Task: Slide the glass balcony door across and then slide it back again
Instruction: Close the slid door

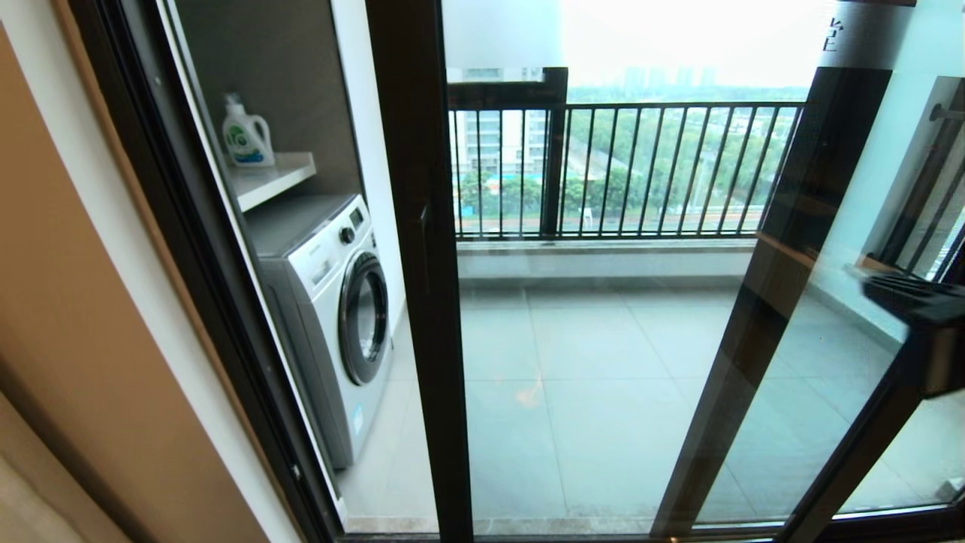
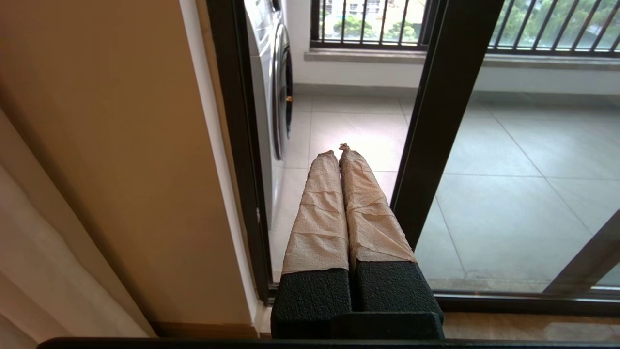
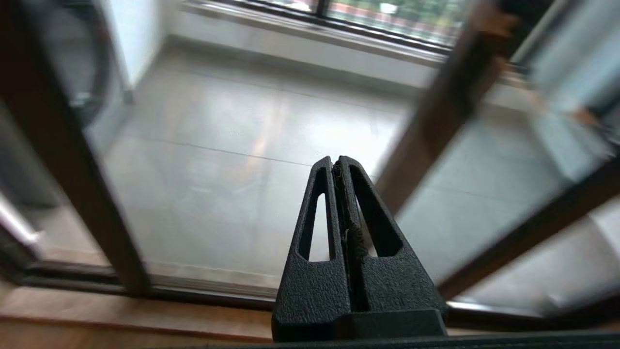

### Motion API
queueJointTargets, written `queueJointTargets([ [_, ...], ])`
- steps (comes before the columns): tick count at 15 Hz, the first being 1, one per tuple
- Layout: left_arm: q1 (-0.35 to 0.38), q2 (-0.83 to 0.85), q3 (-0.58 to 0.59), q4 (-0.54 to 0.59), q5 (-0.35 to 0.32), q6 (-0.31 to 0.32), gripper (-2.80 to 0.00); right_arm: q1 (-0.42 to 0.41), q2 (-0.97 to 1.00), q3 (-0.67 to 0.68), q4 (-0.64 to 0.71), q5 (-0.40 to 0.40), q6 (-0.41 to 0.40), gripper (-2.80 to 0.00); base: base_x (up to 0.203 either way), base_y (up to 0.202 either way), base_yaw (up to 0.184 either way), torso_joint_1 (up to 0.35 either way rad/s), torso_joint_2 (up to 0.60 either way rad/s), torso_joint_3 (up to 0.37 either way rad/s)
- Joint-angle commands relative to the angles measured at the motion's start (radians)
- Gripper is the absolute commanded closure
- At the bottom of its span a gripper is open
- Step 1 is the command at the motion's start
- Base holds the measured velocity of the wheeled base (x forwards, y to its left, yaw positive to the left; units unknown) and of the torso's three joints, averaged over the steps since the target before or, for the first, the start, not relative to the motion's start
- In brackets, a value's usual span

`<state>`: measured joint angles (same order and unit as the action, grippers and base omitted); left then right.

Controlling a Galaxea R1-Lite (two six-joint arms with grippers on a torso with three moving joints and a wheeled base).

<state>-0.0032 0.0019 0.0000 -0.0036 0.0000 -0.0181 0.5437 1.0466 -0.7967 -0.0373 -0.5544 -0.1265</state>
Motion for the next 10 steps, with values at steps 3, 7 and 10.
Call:
queueJointTargets([
  [3, 0.000, 0.000, 0.000, -0.001, 0.000, 0.000, 0.00, -0.321, -0.416, 0.056, 0.147, -0.046, -0.137, 0.00, 0.000, 0.000, 0.000, 0.000, 0.00, 0.000],
  [7, 0.000, 0.000, 0.000, 0.000, 0.000, 0.000, 0.00, -0.542, -0.746, 0.114, 0.283, -0.042, -0.265, 0.00, 0.000, 0.000, 0.000, 0.000, 0.00, 0.000],
  [10, 0.000, 0.000, 0.000, 0.001, 0.000, 0.000, 0.00, -0.564, -0.859, 0.140, 0.333, -0.002, -0.276, 0.00, 0.000, 0.000, 0.000, 0.000, 0.00, 0.000],
])
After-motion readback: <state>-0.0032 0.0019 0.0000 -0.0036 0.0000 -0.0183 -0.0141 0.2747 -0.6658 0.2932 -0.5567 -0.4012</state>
